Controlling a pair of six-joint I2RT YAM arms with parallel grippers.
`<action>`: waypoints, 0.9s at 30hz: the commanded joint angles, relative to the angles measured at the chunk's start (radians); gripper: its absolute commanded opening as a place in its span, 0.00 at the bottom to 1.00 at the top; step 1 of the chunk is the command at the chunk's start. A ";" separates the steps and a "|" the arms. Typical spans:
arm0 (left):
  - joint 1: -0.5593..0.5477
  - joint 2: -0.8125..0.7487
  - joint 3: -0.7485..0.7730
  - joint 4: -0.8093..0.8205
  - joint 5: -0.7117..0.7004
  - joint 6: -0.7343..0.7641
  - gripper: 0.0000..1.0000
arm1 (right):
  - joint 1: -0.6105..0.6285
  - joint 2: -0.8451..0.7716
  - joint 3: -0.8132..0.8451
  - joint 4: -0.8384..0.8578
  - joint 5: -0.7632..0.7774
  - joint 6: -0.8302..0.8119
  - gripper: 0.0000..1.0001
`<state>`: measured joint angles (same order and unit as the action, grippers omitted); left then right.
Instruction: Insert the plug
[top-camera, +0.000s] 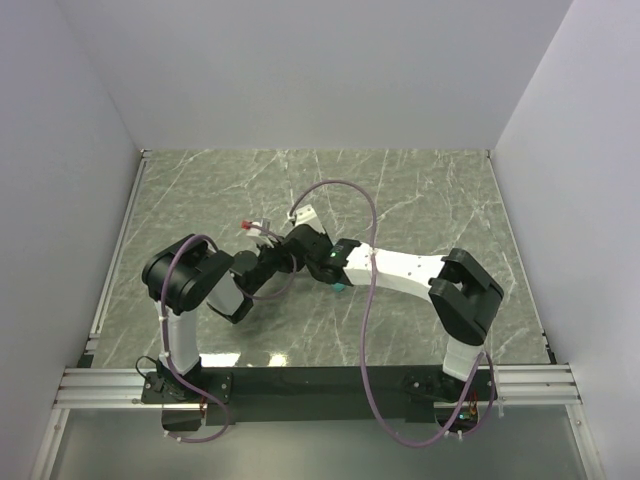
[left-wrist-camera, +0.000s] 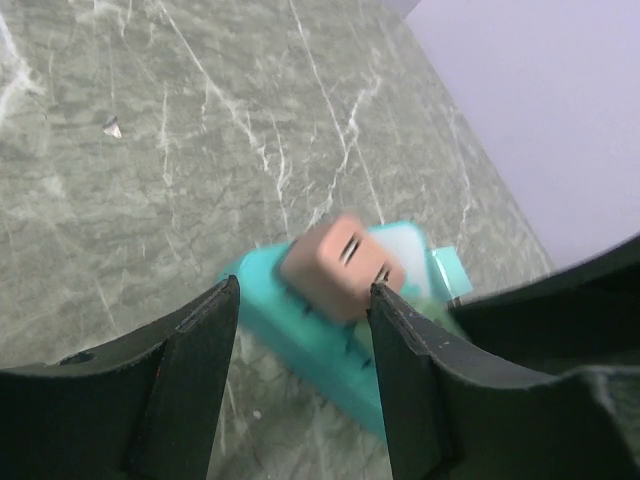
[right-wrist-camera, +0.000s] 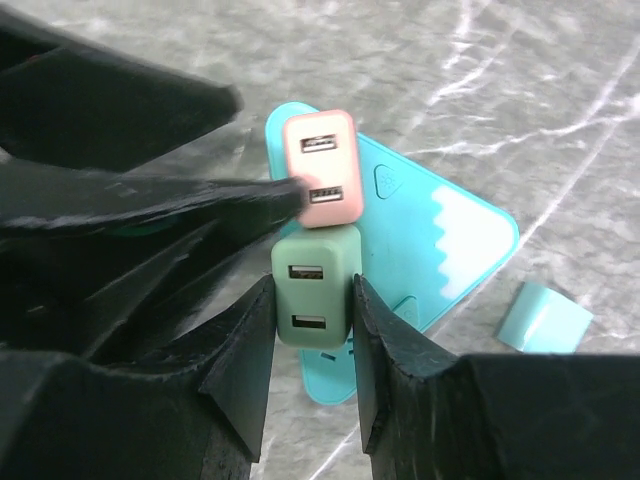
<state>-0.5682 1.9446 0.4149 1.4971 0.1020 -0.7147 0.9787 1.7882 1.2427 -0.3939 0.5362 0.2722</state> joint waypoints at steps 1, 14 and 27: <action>-0.010 0.045 -0.018 0.173 0.042 0.066 0.60 | -0.061 -0.030 -0.064 -0.056 0.071 0.028 0.24; -0.021 0.040 0.016 0.138 0.044 0.073 0.59 | -0.117 -0.105 -0.134 0.007 0.031 0.053 0.23; -0.078 -0.053 0.015 0.042 0.002 0.135 0.60 | -0.238 -0.208 -0.249 0.036 -0.004 0.110 0.23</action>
<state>-0.6365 1.9503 0.4362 1.3388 0.1150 -0.6113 0.7574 1.6035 1.0283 -0.3431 0.5323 0.3515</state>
